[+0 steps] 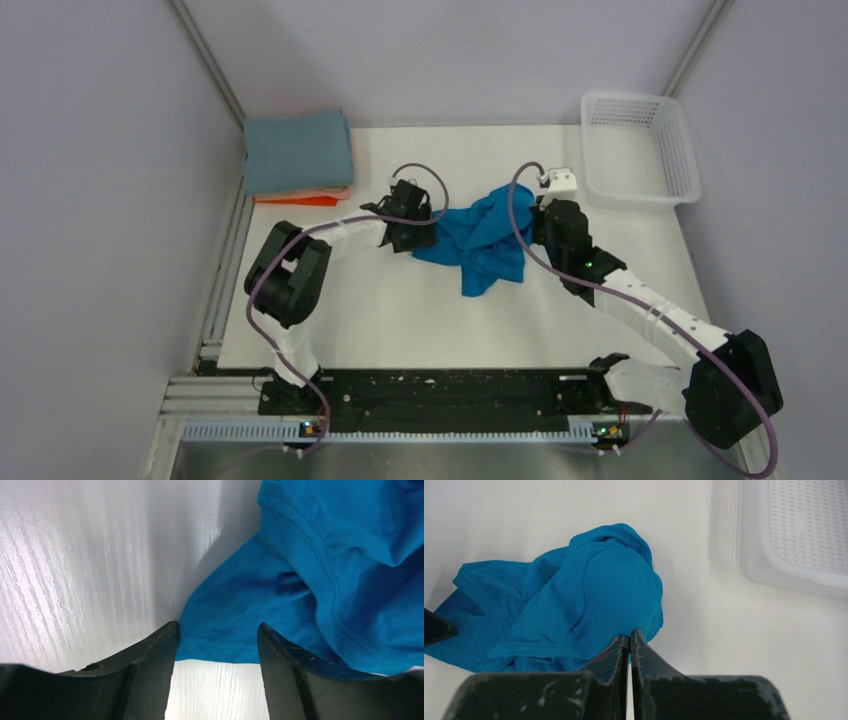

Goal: Fold and stack the t-shirts
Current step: Flatten out the tshirt

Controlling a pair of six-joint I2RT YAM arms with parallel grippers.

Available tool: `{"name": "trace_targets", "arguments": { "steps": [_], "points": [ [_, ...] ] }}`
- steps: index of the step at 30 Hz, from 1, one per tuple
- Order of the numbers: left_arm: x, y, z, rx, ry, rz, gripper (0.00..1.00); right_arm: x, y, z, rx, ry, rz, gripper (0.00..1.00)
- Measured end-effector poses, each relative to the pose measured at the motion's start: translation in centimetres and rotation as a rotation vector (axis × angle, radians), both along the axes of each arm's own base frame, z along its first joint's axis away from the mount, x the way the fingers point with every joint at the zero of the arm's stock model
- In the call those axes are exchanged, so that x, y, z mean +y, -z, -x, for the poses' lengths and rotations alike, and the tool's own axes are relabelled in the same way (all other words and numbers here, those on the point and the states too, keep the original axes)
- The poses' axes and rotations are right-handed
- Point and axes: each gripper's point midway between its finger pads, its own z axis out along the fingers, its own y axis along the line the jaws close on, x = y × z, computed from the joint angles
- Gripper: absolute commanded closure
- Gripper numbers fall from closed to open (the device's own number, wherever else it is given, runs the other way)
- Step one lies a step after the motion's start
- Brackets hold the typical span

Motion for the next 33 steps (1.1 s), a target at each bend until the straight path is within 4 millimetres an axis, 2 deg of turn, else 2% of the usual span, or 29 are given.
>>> {"name": "trace_targets", "arguments": {
  "steps": [6,10,13,17,20,22,24,27,30,33],
  "points": [
    [-2.0,0.7,0.5,-0.006,0.029,-0.077,0.73,0.2,0.2,0.1,0.009,-0.011,-0.006,1.00],
    [-3.9,0.9,1.1,-0.004,0.058,-0.087,1.00,0.1,0.2,0.1,0.010,-0.008,-0.009,1.00],
    [-5.3,0.9,1.3,-0.005,0.079,-0.079,1.00,0.1,0.2,0.0,0.010,-0.006,-0.012,1.00],
    [-5.7,0.8,1.5,-0.009,0.083,-0.081,1.00,-0.1,0.2,0.0,0.009,0.000,-0.013,1.00],
    [-4.5,0.5,1.8,-0.028,0.060,-0.117,1.00,-0.5,-0.1,0.0,0.002,0.010,-0.011,1.00],
    [-2.8,-0.8,2.2,-0.063,0.032,-0.158,1.00,-0.9,-0.5,0.1,-0.008,0.017,0.000,1.00],
    [-1.2,-3.9,2.1,-0.139,-0.006,-0.178,1.00,-1.5,-1.3,0.2,-0.021,0.033,0.014,1.00],
    [1.1,-12.0,1.3,-0.346,-0.085,-0.146,1.00,-2.6,-4.1,-0.1,-0.075,0.066,0.018,1.00],
    [4.2,-21.4,1.4,-0.596,-0.187,-0.082,1.00,-3.9,-8.7,-0.5,-0.168,0.102,-0.006,1.00],
    [8.0,-29.4,2.9,-0.797,-0.289,-0.030,1.00,-5.0,-14.0,-0.5,-0.277,0.132,-0.045,1.00]
  ]
}}
